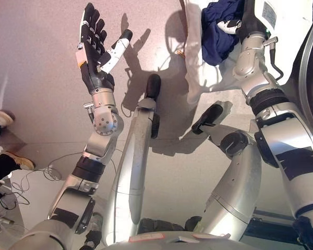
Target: Put the clothes in the basket into the washing machine.
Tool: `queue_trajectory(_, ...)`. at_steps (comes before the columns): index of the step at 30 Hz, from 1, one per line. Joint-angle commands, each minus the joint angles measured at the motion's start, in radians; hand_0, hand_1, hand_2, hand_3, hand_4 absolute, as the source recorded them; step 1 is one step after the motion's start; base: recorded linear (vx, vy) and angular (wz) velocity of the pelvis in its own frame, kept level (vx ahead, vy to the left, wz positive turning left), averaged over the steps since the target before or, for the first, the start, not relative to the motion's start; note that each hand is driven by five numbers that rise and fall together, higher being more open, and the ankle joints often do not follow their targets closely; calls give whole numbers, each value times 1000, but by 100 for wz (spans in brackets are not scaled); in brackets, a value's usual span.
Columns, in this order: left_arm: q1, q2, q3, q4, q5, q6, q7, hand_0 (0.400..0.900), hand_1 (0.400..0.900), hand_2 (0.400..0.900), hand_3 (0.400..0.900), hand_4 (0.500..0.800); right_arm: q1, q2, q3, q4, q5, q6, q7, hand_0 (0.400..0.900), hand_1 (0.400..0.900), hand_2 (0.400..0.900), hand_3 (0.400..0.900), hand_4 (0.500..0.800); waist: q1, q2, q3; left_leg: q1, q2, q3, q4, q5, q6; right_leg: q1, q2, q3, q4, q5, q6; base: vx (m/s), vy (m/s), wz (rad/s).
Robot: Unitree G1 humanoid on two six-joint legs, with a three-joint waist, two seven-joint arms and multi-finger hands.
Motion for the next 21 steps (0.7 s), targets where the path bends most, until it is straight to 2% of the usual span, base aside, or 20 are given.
queue_trajectory(1, 77, -21, 65, -85, 58, -91, 34, 900, 900, 900, 900, 800, 99, 27, 31, -86, -91, 0, -76, 900, 900, 900, 900, 800, -55, 56, -116, 3, -12, -68, 35, -118, 9, -75, 22, 66, -53, 77, 169, -21, 15, -9)
queue_trajectory(8, 81, -13, 84, -82, 67, -91, 48, 900, 900, 900, 900, 800, 67, -31, -12, -269, -55, -9, -88, 900, 900, 900, 900, 800, -78, 29, -124, 0, -2, -69, 37, -113, 9, -74, 35, 74, -72, 101, 170, -25, 23, -12)
queue_trajectory(10, 89, -16, 95, -82, 61, -81, 43, 900, 900, 900, 900, 800, 92, -18, -24, -345, -27, -14, -55, 900, 900, 900, 900, 800, -94, 13, -124, 1, 1, -67, 44, -114, 10, -74, 42, 79, -67, 103, 168, -34, 39, -19)
queue_trajectory(14, 101, -16, 116, -82, 57, -71, 41, 900, 900, 900, 900, 800, 148, 7, -50, -392, -10, -14, -18, 900, 900, 900, 900, 800, -110, -2, -122, 1, 5, -63, 50, -116, 11, -74, 45, 82, -65, 104, 165, -34, 14, -11)
queue_trajectory(21, 118, -31, 145, -70, 40, -63, 34, 900, 900, 900, 900, 800, 233, 78, -67, -344, -17, -16, 38, 900, 900, 900, 900, 800, -126, -11, -116, -2, 10, -59, 41, -114, 11, -74, 55, 76, -80, 110, 163, -35, 0, -6)
